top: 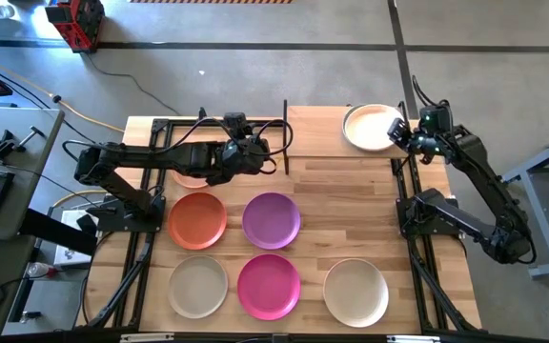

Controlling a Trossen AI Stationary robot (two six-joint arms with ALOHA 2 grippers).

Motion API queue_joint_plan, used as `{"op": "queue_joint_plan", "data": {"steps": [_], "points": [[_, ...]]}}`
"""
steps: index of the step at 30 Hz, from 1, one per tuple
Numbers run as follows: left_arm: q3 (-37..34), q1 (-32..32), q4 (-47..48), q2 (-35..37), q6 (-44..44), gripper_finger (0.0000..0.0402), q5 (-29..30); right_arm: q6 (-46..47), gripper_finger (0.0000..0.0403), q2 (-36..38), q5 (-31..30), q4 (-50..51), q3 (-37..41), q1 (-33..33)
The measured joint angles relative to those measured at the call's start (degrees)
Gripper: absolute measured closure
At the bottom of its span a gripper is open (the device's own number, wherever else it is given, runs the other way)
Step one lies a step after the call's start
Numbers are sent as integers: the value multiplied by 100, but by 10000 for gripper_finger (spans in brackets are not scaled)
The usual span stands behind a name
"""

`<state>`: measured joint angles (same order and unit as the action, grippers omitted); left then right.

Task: Place and stack plates onto a shelf
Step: Stack the light orange plate on top of the blue plate on the shelf

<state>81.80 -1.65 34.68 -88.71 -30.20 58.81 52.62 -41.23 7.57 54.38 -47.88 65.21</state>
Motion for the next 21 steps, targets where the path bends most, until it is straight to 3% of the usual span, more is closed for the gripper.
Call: {"op": "queue_joint_plan", "data": {"steps": [9,13,21], "points": [[0,0,13,0,1,266,0,140,253,-1,47,-176,-2,0],[0,0,15,0,0,266,0,151,231,2,391,-170,-2,0],[0,1,18,0,2,266,0,139,220,10,864,166,-2,0]]}}
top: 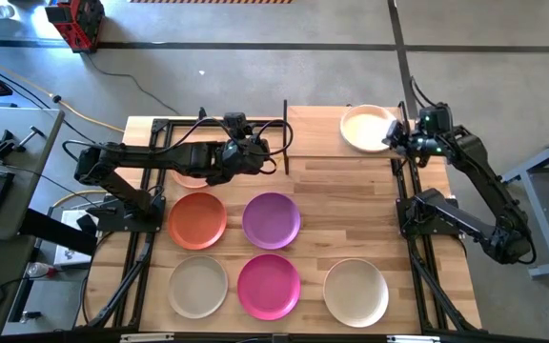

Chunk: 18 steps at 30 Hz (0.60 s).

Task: Place and stack plates onto a shelf
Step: Stack the light orange plate on top of the blue plate on the shelf, then stack the brown plate on top of the light orange plate on the shelf

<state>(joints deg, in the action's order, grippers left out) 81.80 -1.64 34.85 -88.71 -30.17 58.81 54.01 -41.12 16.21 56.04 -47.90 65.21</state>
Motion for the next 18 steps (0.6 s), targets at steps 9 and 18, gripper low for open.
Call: {"op": "queue_joint_plan", "data": {"steps": [9,18], "points": [[0,0,4,0,0,266,0,-48,220,119,189,188,-2,0],[0,0,7,0,3,266,-50,-31,220,431,102,149,-2,0]]}}
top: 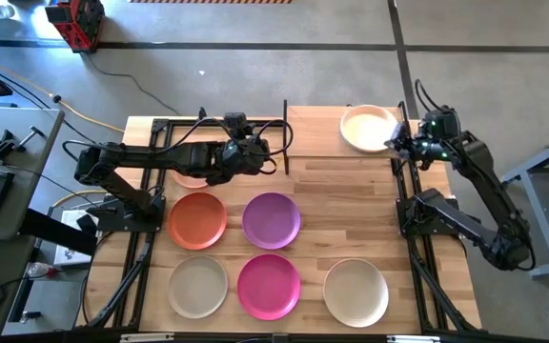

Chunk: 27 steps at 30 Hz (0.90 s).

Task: Place and stack plates onto a shelf
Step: Stack the brown plate on top of the light orange plate on the shelf

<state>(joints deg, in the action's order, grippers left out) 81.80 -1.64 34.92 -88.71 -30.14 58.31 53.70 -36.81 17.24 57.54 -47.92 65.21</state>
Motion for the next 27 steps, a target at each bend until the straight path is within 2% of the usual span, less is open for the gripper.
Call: {"op": "queue_joint_plan", "data": {"steps": [10,27], "points": [[0,-47,-2,0,156,266,-382,-18,220,-153,-136,-406,0,0],[0,-172,4,0,158,266,-380,-274,220,-523,-217,-464,0,2]]}}
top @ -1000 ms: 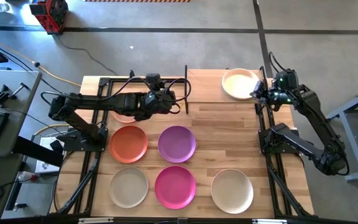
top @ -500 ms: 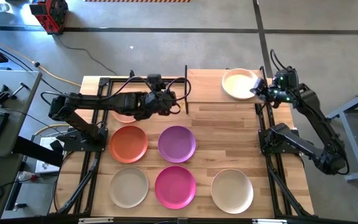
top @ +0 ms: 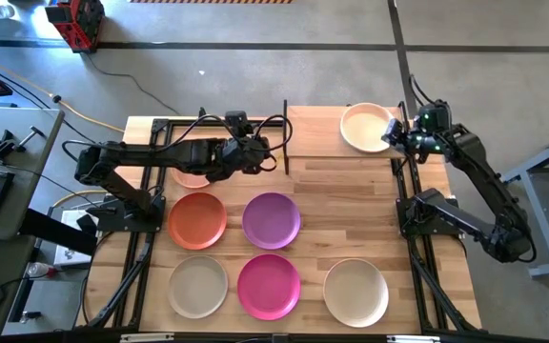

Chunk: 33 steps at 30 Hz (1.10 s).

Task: Place and stack plates onto a shelf
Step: Stack the brown plate on top of the light orange plate on the shelf

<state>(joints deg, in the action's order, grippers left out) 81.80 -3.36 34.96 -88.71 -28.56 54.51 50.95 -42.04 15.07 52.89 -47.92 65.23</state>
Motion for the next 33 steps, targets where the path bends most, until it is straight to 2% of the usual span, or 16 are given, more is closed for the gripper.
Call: {"op": "queue_joint_plan", "data": {"steps": [4,8,12,15,23,27,33], "points": [[0,0,317,0,157,266,71,-5,220,156,133,-220,0,1],[0,-30,1426,0,1244,266,111,-120,220,341,599,-578,0,-3],[-29,-199,2752,0,2852,266,-520,-197,220,499,1243,-929,0,-239],[-271,-378,3136,0,3694,266,-1013,-196,220,577,1322,-1192,0,-606],[-1238,-910,3115,0,4559,266,-2268,171,220,647,1182,-2204,0,-1910],[-1638,-1192,2965,0,4904,266,-2705,260,220,645,743,-2571,0,-2503],[-2185,-1575,2443,0,5099,266,-3553,259,220,638,212,-2578,0,-3134]]}}
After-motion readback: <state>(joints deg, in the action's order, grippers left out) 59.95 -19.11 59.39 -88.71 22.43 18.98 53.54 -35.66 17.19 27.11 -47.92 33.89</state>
